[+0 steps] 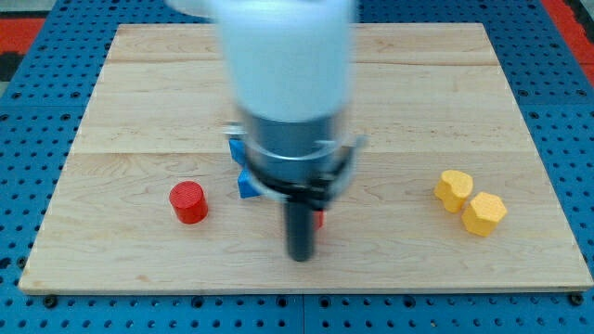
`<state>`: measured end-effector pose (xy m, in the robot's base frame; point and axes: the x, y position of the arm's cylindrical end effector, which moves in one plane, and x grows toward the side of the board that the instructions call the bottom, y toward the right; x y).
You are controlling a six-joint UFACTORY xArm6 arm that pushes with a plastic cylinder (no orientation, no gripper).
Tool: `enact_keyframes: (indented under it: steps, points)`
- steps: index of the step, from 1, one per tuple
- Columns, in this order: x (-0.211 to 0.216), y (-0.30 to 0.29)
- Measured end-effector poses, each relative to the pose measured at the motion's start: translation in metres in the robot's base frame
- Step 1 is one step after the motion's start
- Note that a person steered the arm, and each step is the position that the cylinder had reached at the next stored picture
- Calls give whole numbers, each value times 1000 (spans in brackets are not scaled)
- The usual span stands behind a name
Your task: Move the red star to the left of the yellow heart
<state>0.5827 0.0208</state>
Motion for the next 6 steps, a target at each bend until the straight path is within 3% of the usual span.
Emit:
enact_keyframes:
  steps: [2, 4, 5, 6]
  points:
    - [-17, -97]
    - [-12, 81]
    - [2, 24]
    - [-21, -20]
